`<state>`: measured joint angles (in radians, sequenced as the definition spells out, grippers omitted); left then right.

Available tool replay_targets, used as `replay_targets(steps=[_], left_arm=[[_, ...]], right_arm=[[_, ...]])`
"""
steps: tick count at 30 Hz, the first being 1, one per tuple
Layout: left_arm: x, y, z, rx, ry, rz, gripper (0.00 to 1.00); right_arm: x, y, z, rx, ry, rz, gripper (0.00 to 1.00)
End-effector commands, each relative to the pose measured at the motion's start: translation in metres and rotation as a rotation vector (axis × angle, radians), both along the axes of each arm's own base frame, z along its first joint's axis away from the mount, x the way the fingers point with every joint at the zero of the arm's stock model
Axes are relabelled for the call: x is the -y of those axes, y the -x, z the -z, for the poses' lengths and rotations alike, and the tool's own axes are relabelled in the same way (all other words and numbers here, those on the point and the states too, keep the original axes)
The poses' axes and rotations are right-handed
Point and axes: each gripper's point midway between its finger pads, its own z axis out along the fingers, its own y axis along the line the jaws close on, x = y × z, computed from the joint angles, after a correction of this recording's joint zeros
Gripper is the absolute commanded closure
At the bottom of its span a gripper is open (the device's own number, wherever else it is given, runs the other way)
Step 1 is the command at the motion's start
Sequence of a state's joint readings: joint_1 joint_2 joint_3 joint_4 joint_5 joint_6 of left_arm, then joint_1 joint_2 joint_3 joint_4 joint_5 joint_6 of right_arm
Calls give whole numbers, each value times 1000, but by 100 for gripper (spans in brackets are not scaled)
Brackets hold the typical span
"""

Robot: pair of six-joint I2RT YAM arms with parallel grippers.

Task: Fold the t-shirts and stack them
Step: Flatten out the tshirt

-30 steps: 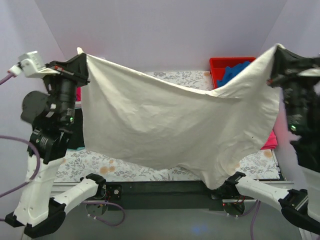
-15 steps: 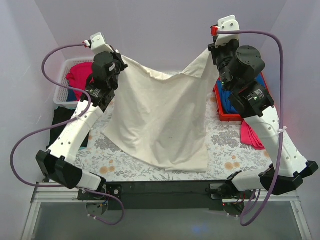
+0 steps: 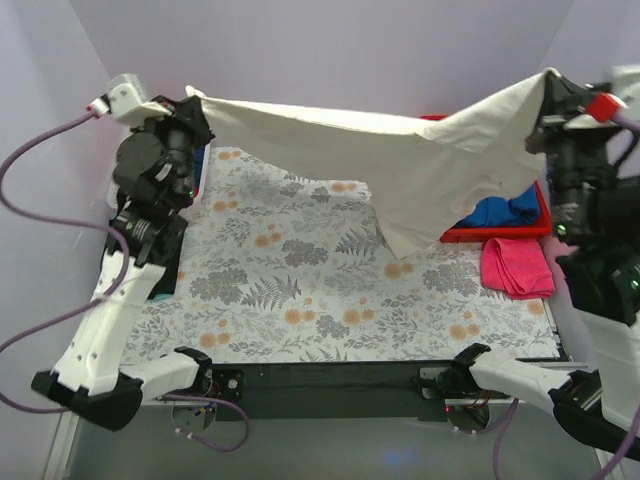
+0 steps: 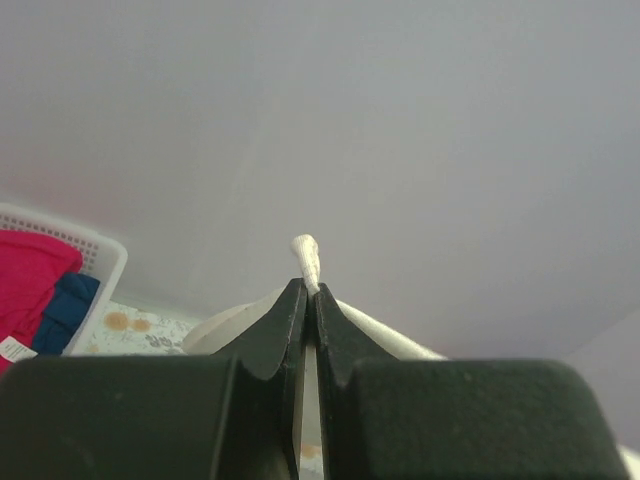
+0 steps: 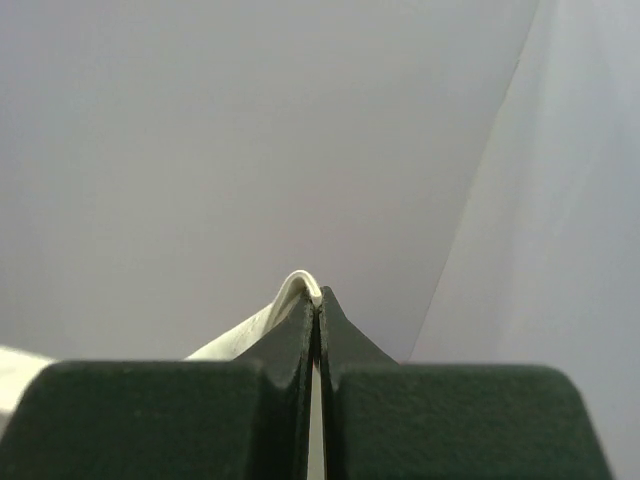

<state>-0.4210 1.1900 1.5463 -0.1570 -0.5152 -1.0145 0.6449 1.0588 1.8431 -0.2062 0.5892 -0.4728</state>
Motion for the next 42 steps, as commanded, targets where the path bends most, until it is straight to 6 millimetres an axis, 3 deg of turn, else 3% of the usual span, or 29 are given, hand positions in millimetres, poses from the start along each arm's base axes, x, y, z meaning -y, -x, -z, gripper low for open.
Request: replay_targets(steps=[1,4,8,12,14,16,17,19,20,22,23,24,26,27,28,29,30,31,32,34,35,36,38,39,40,41,42], left_arm=[[-27,54,-33,110,55,-10,100],[-35,87,-47,166,70,25,100],[-33,108,-66,205,36,77,100],[-29,111,-82,228,12,105,100],[-24,102,-90,229,1,107,100],[-21,93,-93,225,-11,104,100],[-14,77,-89,201,-31,101,100],[-11,63,-92,193,-39,87,100],[-2,42,-81,156,-56,84,100],[-1,22,-69,121,-69,41,100],[6,-1,-49,69,-88,30,100],[8,-12,-38,50,-94,14,100],[11,-43,16,-62,-115,-42,100],[16,-63,45,-110,-114,-61,100],[14,-76,89,-193,-129,-106,100],[13,-84,115,-237,-127,-128,100],[13,-93,137,-266,-119,-142,100],[15,-103,193,-357,-103,-162,100],[11,-109,218,-392,-89,-176,100],[11,-126,272,-456,-44,-195,100],[5,-132,295,-488,-43,-213,100],[4,-140,305,-488,-31,-223,100],[-1,-164,339,-533,-33,-247,100],[-3,-173,350,-543,-31,-258,100],[-5,-182,354,-542,-26,-260,100],[-11,-192,378,-576,-36,-271,100],[-12,-206,368,-545,-19,-277,100]], right_arm=[[30,50,-27,122,-69,-36,99],[34,79,-36,179,-69,-124,99],[38,106,-51,237,-68,-195,99],[38,119,-66,283,-62,-230,99],[38,122,-74,306,-60,-237,99],[28,112,-78,303,-46,-242,99],[24,107,-79,304,-37,-239,99],[7,82,-77,281,-17,-236,99],[-2,66,-69,250,0,-222,99],[-25,30,-54,203,21,-209,99],[-35,12,-41,168,32,-198,99],[-56,-18,-16,114,54,-196,99],[-76,-51,14,63,60,-181,99],[-100,-85,58,-33,83,-197,99],[-104,-104,78,-73,87,-188,99],[-112,-118,92,-87,72,-212,99],[-125,-146,141,-185,94,-222,99],[-116,-164,162,-234,38,-216,99],[-120,-176,179,-253,27,-250,99],[-111,-209,240,-361,7,-233,99],[-110,-219,249,-364,2,-233,99],[-109,-235,277,-416,11,-218,99],[-98,-256,295,-445,2,-199,99],[-96,-271,317,-486,8,-189,99],[-86,-282,325,-499,2,-167,99],[-84,-291,320,-489,-2,-166,99],[-81,-304,339,-523,3,-153,99]])
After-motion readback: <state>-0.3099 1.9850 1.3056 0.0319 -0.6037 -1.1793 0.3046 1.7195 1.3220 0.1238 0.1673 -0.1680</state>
